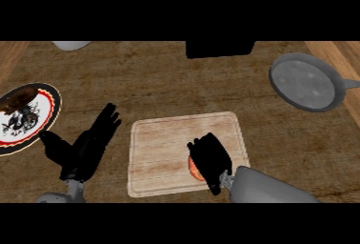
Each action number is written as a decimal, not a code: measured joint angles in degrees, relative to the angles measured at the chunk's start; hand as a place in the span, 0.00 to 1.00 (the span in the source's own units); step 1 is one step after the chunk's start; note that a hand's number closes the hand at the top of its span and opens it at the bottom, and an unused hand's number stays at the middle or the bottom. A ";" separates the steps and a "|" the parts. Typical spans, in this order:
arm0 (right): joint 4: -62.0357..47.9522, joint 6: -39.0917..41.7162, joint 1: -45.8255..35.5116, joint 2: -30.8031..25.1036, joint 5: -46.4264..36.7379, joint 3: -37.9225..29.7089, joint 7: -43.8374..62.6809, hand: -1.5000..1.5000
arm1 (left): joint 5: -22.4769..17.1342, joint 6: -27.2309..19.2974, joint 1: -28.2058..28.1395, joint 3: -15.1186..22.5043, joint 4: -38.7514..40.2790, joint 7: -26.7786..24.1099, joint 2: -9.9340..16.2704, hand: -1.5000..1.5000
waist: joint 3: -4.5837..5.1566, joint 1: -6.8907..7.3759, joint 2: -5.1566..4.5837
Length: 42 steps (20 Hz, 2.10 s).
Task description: Pick the squash from the cutting board and place it in the pan
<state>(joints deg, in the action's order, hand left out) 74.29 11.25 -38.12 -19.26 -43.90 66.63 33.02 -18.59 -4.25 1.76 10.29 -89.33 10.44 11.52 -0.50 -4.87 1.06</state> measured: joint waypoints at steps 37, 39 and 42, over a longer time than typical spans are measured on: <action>-26.20 -29.15 16.32 -26.40 47.74 -54.71 -73.49 1.00 | 1.52 3.07 3.90 1.63 1.19 1.14 -1.63 0.50 | 0.30 6.85 -1.73; -32.72 -29.90 12.55 -24.92 47.32 -56.53 -75.65 1.00 | 1.69 3.15 4.51 1.61 1.32 1.45 -1.74 0.50 | 0.29 7.15 -1.81; -41.22 -30.98 7.02 -22.45 47.22 -58.95 -77.54 1.00 | 1.81 3.65 5.14 1.71 1.87 1.24 -2.03 0.50 | 0.24 7.82 -2.04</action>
<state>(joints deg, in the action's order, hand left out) 33.08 -19.73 -31.11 -41.71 3.32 7.68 -44.52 -16.77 -0.60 6.90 12.00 -87.46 11.68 9.49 -0.26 2.95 -0.98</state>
